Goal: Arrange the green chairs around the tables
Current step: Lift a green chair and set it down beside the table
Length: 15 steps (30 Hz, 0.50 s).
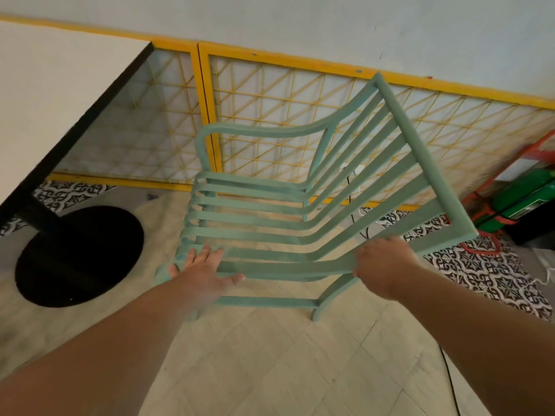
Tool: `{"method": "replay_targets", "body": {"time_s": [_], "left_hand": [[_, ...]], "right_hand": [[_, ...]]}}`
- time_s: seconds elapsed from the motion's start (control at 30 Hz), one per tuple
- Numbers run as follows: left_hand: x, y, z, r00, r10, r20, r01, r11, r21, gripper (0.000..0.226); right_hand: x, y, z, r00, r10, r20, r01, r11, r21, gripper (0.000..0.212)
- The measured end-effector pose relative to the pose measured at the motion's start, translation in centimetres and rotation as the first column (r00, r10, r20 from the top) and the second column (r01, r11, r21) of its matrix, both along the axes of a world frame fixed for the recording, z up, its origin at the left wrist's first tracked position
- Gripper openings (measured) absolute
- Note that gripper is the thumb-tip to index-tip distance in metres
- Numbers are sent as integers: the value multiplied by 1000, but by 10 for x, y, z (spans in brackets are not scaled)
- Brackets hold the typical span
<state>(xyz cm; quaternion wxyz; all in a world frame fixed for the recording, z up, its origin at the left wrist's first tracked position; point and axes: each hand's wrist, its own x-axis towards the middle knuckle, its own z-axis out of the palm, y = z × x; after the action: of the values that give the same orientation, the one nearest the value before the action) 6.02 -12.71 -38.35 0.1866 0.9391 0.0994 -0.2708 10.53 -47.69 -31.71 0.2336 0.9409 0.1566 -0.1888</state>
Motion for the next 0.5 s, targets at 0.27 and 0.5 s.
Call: {"method": "replay_targets", "body": {"time_s": [0.27, 0.5], "left_hand": [[-58, 49, 134, 945, -30, 326, 19, 999, 36, 88], [-84, 66, 276, 896, -68, 439, 40, 997, 73, 89]], "right_hand": [[-37, 28, 102, 946, -312, 84, 213, 798, 564, 81], [-96, 64, 223, 951, -282, 124, 145, 763, 630, 94]]}}
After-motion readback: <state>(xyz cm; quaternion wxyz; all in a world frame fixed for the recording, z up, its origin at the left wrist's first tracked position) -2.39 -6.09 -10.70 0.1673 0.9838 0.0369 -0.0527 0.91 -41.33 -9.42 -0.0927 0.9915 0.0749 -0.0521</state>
